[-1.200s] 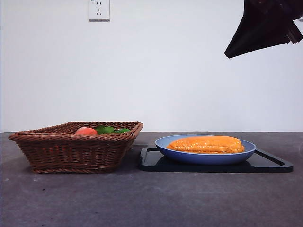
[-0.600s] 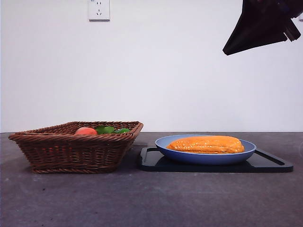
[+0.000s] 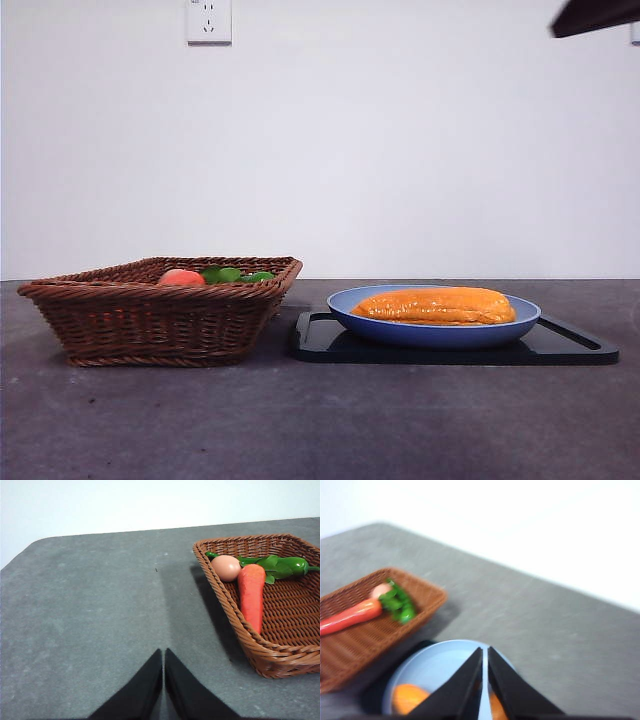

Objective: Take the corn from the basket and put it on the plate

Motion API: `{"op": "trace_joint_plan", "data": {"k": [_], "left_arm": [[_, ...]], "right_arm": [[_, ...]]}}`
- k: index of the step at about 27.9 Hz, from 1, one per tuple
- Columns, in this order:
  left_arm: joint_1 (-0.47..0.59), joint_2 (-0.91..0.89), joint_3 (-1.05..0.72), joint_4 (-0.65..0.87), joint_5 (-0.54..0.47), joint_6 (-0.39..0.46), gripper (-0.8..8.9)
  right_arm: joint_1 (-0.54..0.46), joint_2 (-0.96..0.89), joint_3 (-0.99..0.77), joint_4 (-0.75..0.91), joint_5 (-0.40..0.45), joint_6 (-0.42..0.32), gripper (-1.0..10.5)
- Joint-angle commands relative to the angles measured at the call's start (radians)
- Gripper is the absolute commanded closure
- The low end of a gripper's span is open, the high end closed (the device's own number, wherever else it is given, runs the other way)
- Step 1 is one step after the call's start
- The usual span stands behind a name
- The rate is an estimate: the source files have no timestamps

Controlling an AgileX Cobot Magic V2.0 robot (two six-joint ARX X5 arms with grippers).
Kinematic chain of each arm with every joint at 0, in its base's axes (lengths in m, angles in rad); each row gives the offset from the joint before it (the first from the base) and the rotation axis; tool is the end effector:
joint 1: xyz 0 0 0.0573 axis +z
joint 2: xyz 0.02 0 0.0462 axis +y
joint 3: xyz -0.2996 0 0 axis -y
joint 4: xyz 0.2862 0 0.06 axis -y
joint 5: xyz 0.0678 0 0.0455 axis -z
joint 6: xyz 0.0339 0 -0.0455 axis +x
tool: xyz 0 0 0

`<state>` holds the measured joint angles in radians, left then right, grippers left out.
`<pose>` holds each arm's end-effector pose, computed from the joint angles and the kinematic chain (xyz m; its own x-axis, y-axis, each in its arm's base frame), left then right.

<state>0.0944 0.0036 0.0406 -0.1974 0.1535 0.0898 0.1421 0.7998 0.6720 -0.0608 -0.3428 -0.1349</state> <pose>0.1042 0.0047 0.1589 0.9856 -0.0603 -0.1578 0.0711 0.9954 0.0642 0.1971 0.0397 0.3227 0.8682 0.4638 -0.1766 -0.4810 0.8739 -0.0697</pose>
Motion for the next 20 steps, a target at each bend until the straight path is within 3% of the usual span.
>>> {"op": "trace_joint_plan", "data": {"k": [1, 9, 20], "left_arm": [[0.004, -0.001, -0.023, -0.014, -0.002, -0.005, 8.07], [0.004, -0.001, -0.023, -0.014, -0.002, -0.005, 8.07], [0.004, -0.001, -0.023, -0.014, -0.002, -0.005, 8.07]], "right_arm": [[-0.072, -0.135, -0.142, 0.092, 0.004, 0.003, 9.4], [-0.182, -0.491, -0.424, 0.143, 0.158, 0.008, 9.4], [-0.206, -0.719, -0.642, 0.143, 0.220, 0.059, 9.4]]}}
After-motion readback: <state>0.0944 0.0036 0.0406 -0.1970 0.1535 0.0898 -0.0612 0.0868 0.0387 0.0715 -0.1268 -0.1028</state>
